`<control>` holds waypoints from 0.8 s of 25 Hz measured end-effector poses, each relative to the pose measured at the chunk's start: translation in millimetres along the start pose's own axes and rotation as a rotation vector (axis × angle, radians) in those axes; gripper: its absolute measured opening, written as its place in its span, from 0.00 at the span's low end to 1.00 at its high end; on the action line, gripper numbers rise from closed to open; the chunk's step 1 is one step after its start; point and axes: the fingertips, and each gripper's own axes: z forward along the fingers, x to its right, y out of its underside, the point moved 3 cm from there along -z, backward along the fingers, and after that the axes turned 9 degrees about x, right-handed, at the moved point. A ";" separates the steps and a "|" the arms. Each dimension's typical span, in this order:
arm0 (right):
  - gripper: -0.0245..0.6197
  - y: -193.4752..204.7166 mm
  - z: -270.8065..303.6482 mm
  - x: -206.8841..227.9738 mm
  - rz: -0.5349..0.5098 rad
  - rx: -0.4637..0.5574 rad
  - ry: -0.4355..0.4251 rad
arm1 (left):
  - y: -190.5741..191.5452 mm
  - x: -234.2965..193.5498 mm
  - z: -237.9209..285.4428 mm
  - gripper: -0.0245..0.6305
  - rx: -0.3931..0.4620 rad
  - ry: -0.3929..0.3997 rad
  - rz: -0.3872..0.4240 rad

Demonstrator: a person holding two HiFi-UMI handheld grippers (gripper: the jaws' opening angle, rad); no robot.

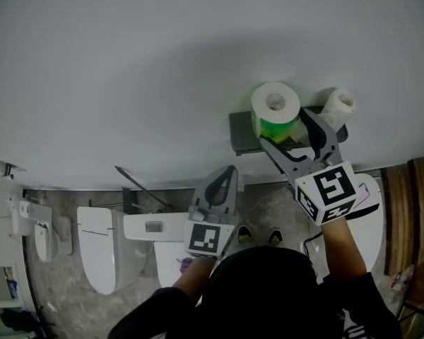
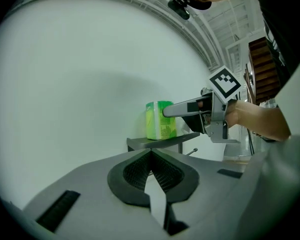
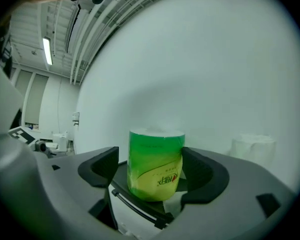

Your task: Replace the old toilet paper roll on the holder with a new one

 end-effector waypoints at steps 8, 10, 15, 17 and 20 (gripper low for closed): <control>0.63 6.6 26.5 0.7 -0.052 -0.053 0.068 | 6.2 -22.1 -8.3 0.06 -0.013 -0.016 -0.040; 0.63 6.4 29.8 2.3 -0.054 -0.037 0.071 | 6.4 -25.7 -6.1 0.06 -0.013 -0.019 -0.043; 0.63 2.6 29.9 2.4 -0.071 -0.052 0.004 | 6.5 -22.4 -1.2 0.06 -0.017 0.003 -0.023; 0.63 -6.8 26.8 -1.7 -0.102 -0.046 -0.023 | 7.8 -18.7 0.3 0.06 -0.021 0.018 -0.024; 0.63 -25.2 21.0 -11.8 -0.119 0.005 -0.046 | 11.7 -18.3 -4.8 0.06 -0.025 0.024 -0.020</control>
